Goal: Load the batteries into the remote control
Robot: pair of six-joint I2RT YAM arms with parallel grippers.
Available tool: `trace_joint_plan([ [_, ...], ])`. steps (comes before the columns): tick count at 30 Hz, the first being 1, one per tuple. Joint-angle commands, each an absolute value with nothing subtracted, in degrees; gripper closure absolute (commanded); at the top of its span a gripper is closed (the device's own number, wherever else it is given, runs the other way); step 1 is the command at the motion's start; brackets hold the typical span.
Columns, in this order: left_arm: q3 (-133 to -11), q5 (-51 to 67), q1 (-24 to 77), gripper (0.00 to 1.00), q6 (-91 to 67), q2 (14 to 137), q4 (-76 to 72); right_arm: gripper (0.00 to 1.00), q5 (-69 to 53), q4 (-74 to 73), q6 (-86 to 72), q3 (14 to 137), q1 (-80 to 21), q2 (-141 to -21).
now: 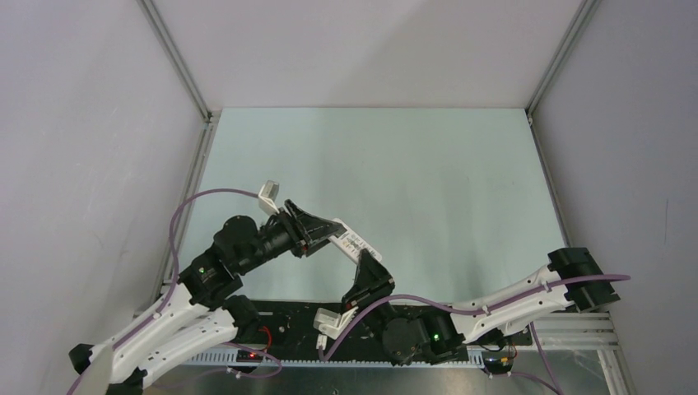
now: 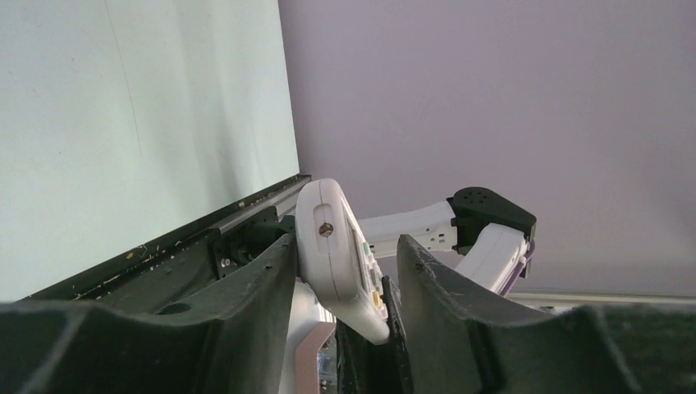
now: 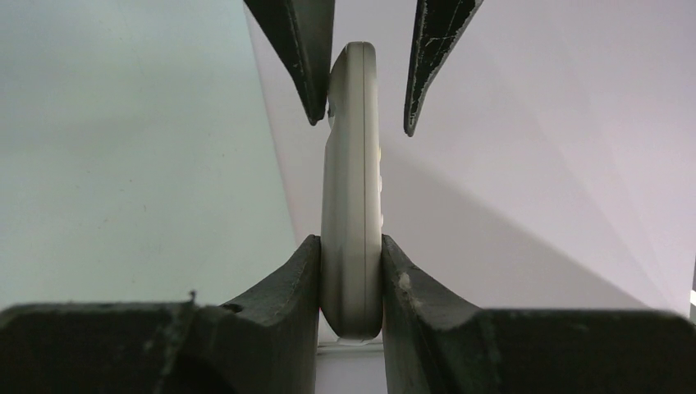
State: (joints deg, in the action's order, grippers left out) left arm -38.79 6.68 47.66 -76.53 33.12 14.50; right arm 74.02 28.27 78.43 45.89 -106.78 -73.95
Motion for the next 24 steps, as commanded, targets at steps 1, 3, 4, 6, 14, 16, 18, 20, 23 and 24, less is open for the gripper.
trace_joint_plan([
  [1, -40.79, 7.37, 47.92, 0.5, -76.46, 33.26, 13.77, 1.0, 75.12, 26.07, 75.87, 47.71, -107.23, -73.42],
  [3, -40.72, 7.56, 47.82, 0.54, -76.42, 33.25, 13.72, 1.0, 74.91, 25.79, 75.75, 47.72, -107.23, -73.2],
  [4, -40.7, 7.71, 47.86, 0.58, -76.4, 33.36, 13.76, 1.0, 74.67, 25.7, 75.67, 47.72, -107.23, -73.16],
  [6, -40.67, 7.94, 47.83, 0.61, -75.85, 33.39, 13.69, 1.0, 74.24, 25.59, 75.41, 47.72, -107.23, -72.98],
  [14, -40.95, 8.13, 47.85, 0.59, -74.19, 32.95, 13.56, 1.0, 73.42, 26.79, 76.91, 47.7, -107.27, -73.7],
  [16, -40.84, 8.17, 47.82, 0.57, -74.22, 33.08, 13.61, 1.0, 73.23, 27.32, 77.62, 47.66, -107.23, -73.93],
  [18, -40.7, 8.23, 47.88, 0.56, -74.45, 33.2, 13.55, 1.0, 73.28, 27.83, 78.26, 47.69, -107.33, -74.24],
  [20, -40.54, 8.17, 47.9, 0.57, -74.76, 33.35, 13.58, 1.0, 73.39, 28.33, 78.53, 47.71, -107.5, -74.6],
  [23, -40.19, 7.91, 47.82, 0.67, -75.37, 33.59, 13.5, 1.0, 73.51, 28.47, 78.18, 47.66, -108.02, -74.97],
  [24, -40.22, 7.98, 47.84, 0.71, -75.39, 33.71, 13.46, 1.0, 73.57, 28.63, 78.11, 47.71, -108.19, -75.01],
])
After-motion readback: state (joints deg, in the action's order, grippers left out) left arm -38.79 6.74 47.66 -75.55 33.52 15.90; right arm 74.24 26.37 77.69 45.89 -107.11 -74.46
